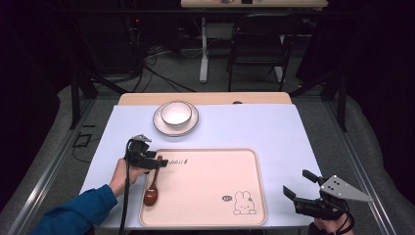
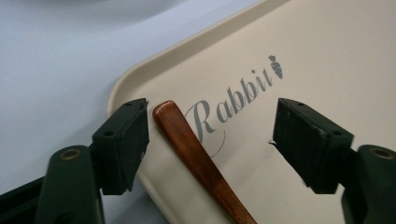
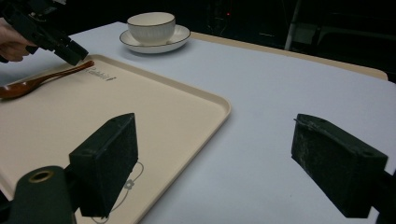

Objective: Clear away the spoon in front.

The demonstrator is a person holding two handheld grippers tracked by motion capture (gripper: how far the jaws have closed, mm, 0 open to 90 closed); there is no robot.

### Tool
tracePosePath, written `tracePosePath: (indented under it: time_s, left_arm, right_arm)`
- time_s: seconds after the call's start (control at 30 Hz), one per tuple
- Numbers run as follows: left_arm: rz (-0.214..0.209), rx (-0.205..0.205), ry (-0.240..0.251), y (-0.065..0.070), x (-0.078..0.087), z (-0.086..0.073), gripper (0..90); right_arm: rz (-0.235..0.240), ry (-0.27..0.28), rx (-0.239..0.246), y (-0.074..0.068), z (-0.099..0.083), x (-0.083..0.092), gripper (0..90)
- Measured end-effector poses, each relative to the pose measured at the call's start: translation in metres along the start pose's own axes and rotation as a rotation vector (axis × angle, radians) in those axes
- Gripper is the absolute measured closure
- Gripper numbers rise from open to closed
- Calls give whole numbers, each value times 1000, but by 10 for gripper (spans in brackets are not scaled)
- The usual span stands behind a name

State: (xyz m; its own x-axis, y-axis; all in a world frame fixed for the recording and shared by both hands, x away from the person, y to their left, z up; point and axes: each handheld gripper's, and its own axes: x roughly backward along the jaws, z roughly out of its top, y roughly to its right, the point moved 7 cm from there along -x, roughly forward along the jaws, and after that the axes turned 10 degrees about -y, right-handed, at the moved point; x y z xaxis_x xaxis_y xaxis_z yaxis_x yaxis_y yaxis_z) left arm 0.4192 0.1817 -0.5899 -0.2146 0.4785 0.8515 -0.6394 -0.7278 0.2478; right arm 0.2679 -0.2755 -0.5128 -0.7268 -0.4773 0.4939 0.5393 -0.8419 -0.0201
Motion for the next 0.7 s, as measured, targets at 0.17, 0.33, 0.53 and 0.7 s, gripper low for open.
tracePosePath:
  time_s: [0.17,0.33,0.53,0.7]
  left_arm:
    - [21,-22,9,1,6,2,199]
    - [46,-49,45,7,18,5,161]
    - [77,-81,112,13,40,8,145]
    - [121,-114,178,21,64,11,120]
  right_arm:
    - [0,0,-1,0,0,0,137]
    - [2,-3,-4,0,0,0,137]
    - [3,-2,-3,0,0,0,137]
    - [3,-3,-2,0,0,-1,137]
